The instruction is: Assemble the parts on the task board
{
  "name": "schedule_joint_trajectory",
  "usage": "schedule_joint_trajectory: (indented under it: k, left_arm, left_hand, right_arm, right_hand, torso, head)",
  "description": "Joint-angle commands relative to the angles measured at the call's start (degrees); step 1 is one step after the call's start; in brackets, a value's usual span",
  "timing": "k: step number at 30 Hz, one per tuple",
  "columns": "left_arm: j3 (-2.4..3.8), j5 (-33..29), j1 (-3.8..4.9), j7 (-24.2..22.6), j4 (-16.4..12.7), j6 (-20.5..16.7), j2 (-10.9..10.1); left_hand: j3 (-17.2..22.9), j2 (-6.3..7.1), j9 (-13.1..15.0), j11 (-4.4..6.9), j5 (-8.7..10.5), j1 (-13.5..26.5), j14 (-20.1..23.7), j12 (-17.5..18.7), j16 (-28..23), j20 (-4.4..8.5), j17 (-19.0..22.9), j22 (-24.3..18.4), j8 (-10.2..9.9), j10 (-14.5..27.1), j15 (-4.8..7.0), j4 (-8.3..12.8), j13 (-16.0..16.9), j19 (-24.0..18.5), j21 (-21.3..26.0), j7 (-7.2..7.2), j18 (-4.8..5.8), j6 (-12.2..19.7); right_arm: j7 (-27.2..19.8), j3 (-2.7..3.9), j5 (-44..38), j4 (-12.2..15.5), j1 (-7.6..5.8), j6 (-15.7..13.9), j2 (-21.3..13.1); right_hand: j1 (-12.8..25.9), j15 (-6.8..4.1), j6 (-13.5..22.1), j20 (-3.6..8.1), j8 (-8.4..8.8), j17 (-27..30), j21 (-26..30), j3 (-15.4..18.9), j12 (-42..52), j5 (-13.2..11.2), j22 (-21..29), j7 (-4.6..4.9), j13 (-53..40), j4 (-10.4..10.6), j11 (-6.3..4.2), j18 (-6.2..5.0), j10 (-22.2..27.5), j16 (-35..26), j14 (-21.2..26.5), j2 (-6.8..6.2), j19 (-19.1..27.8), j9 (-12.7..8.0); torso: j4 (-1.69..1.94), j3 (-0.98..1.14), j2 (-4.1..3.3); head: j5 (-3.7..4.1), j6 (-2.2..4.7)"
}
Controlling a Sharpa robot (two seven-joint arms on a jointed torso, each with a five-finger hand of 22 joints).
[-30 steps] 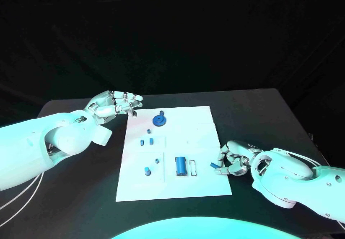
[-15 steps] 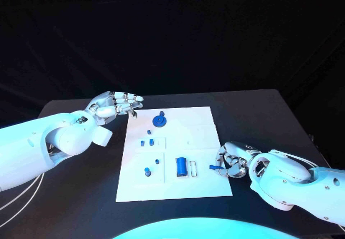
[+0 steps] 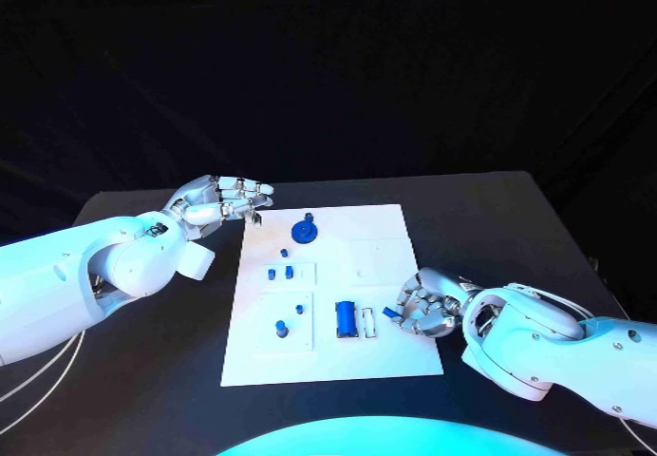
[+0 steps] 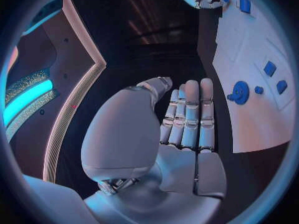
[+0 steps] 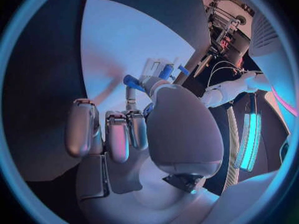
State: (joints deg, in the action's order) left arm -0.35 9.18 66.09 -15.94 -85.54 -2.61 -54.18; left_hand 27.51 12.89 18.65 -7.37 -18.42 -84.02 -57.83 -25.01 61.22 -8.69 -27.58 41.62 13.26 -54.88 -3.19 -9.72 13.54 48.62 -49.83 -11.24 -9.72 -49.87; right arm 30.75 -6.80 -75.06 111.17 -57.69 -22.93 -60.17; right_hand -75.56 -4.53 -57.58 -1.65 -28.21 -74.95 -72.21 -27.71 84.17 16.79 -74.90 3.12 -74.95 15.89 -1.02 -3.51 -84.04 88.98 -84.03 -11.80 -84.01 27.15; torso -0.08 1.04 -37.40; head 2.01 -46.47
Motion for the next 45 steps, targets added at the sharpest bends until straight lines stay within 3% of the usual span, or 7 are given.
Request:
schedule_joint_trajectory:
  k: [1,11,15,18,29,45]
  left_arm:
    - [0.02,-0.15,0.01,-0.29,-0.12,1.03,0.16]
    - [0.02,-0.12,0.02,-0.2,-0.21,1.15,0.26]
    - [0.02,-0.1,0.02,-0.17,-0.23,1.2,0.24]
    - [0.02,-0.09,0.02,-0.14,-0.21,1.2,0.22]
    - [0.01,-0.09,0.02,0.07,-0.21,1.4,0.29]
    - [0.01,-0.08,0.02,0.23,-0.24,1.38,0.19]
  left_hand:
    - [-0.15,-0.25,-0.07,0.0,-0.08,0.17,-0.05,-0.32,-0.36,-0.3,-0.06,-0.05,0.21,0.44,-0.11,0.14,-0.08,0.22,0.3,0.02,-0.82,0.3]
    - [-0.13,-0.28,-0.07,0.0,-0.09,0.08,-0.04,-0.34,-0.37,-0.29,-0.06,-0.06,0.23,0.43,-0.11,0.21,-0.08,0.25,0.31,0.01,-0.82,0.29]
    - [-0.11,-0.29,-0.07,0.0,-0.1,0.03,-0.04,-0.34,-0.37,-0.28,-0.07,-0.06,0.23,0.43,-0.1,0.24,-0.08,0.27,0.32,0.01,-0.82,0.3]
    - [-0.09,-0.32,-0.07,-0.01,-0.12,-0.01,-0.03,-0.34,-0.38,-0.28,-0.07,-0.06,0.24,0.43,-0.1,0.26,-0.08,0.28,0.32,0.01,-0.82,0.29]
    - [-0.05,-0.45,-0.07,-0.03,-0.15,0.03,-0.03,-0.34,-0.39,-0.28,-0.07,-0.07,0.25,0.45,-0.12,0.21,-0.09,0.32,0.34,-0.02,-0.81,0.3]
    - [0.02,-0.6,-0.09,-0.05,-0.2,0.04,-0.03,-0.34,-0.41,-0.28,-0.08,-0.09,0.25,0.48,-0.13,0.16,-0.11,0.35,0.37,-0.04,-0.8,0.33]
  right_arm:
    - [0.13,-0.01,6.84,0.03,-0.12,-0.97,0.63]
    - [0.16,-0.06,11.93,-1.75,0.01,-0.85,3.68]
    - [0.16,-0.09,13.13,-2.4,0.44,-0.51,4.58]
    - [0.19,-0.1,13.48,-2.89,0.6,-0.29,5.01]
    - [0.46,-0.11,13.17,-4.16,0.76,1.47,6.21]
    - [0.23,-0.11,11.48,-3.99,0.84,1.16,6.82]
  right_hand:
    - [1.65,-0.23,0.23,0.19,-0.75,-12.65,-0.35,-2.09,0.28,0.26,-11.23,-0.2,-11.13,-1.31,-0.29,0.6,-3.45,0.14,-5.48,0.0,-2.21,1.65]
    - [6.06,-0.12,0.13,0.09,-0.9,-12.7,-0.35,-2.12,0.4,-0.39,-11.22,-0.08,-11.24,0.54,-0.17,0.6,-3.55,0.15,-5.49,0.13,-2.21,1.89]
    - [11.03,0.03,-0.04,-0.05,-0.7,-12.66,-0.3,-1.52,0.48,-2.79,-11.21,0.11,-11.31,0.8,0.01,0.59,-3.6,0.14,-5.49,1.33,-2.2,1.81]
    - [12.85,-0.02,-0.21,-0.02,-0.79,-12.74,-0.28,-0.07,0.49,1.61,-11.2,0.05,-11.33,0.54,-0.04,0.59,-3.62,0.17,-5.5,0.99,-2.19,1.95]
    - [12.97,-0.03,-0.23,-0.01,-0.83,-12.66,0.09,0.34,0.29,1.95,-11.12,0.03,-11.19,0.46,-0.05,0.52,-3.53,0.14,-5.49,0.8,-2.11,2.0]
    - [11.2,-0.17,-0.1,0.08,-0.93,-12.6,0.11,0.77,0.37,2.44,-11.11,-0.2,-11.27,-0.73,-0.24,0.52,-3.57,0.12,-5.47,0.67,-2.09,2.18]
  torso:
    - [-0.02,-0.06,-0.03]
    - [-0.01,0.0,0.0]
    - [0.03,0.02,0.05]
    - [-0.02,-0.05,0.09]
    - [-0.05,-0.05,0.0]
    - [-0.05,-0.04,-0.01]
  head:
    - [0.1,-0.12]
    - [0.14,-0.2]
    - [0.01,-0.25]
    - [0.02,-0.21]
    - [-0.01,-0.28]
    - [-0.23,-0.51]
